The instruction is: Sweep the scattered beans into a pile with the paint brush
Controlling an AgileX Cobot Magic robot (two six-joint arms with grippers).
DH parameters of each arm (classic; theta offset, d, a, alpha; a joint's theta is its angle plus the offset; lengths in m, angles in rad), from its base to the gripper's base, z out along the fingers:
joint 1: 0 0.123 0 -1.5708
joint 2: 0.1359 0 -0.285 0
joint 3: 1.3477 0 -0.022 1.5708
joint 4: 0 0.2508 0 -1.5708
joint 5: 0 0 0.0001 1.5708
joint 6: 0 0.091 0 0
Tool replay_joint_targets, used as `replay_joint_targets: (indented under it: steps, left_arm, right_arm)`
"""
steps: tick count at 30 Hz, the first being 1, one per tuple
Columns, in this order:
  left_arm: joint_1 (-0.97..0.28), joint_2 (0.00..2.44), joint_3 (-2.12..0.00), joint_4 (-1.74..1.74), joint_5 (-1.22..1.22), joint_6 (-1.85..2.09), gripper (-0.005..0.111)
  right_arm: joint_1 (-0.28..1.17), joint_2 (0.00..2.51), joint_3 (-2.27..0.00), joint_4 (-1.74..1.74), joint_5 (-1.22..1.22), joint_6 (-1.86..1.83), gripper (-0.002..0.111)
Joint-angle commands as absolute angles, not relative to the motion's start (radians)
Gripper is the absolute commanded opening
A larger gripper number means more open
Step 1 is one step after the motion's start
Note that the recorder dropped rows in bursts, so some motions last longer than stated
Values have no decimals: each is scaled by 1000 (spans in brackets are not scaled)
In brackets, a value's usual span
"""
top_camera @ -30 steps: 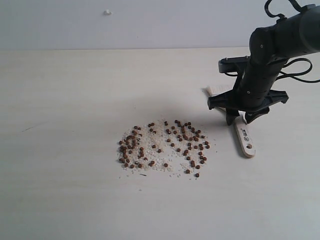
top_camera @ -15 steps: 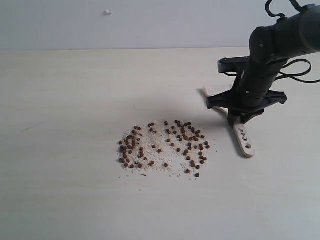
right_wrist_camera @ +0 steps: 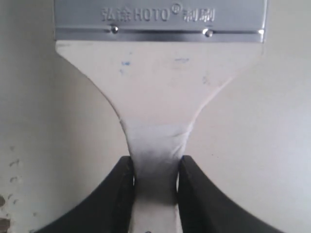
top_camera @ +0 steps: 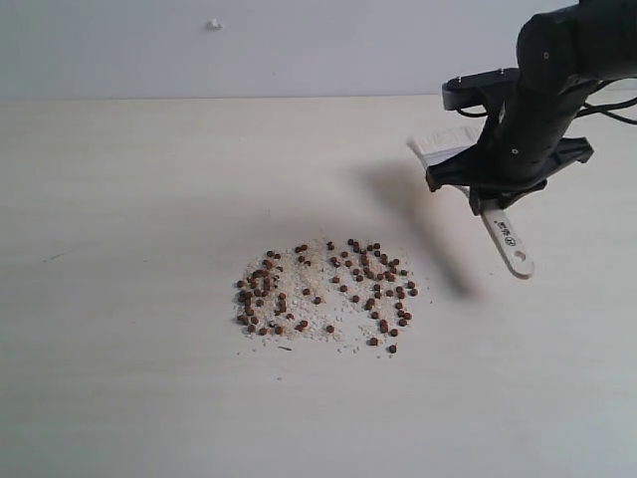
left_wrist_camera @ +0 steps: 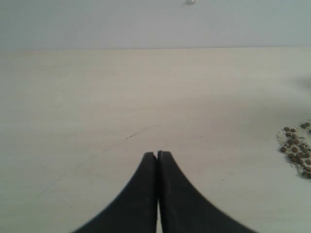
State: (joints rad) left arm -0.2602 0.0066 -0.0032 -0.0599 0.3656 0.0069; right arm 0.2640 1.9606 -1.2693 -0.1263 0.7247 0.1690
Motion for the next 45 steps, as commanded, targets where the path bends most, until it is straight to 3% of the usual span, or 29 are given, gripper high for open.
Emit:
replay_joint_targets:
  steps: [1, 13, 21, 29, 35, 40, 45]
  left_arm:
    - [-257, 0, 0, -56, 356, 9, 0]
    - [-257, 0, 0, -56, 356, 9, 0]
    - [-257, 0, 0, -43, 332, 121, 0]
    - [-257, 0, 0, -118, 6, 172, 0]
    - [-257, 0, 0, -87, -354, 44, 0]
    - [-257, 48, 0, 262, -598, -147, 0]
    - [-257, 301, -125, 502, -705, -171, 0]
  right_arm:
    - [267, 1884, -1275, -134, 816, 27, 0]
    - [267, 1694, -1275, 106, 1202, -327, 0]
    - [267, 1678, -1298, 158, 1221, -309, 0]
    - [267, 1686, -1313, 156, 1221, -311, 0]
    - [267, 1776, -1458, 150, 1221, -311, 0]
    - [267, 1850, -1533, 123, 1221, -312, 0]
    - [267, 1932, -1604, 71, 1221, -321, 0]
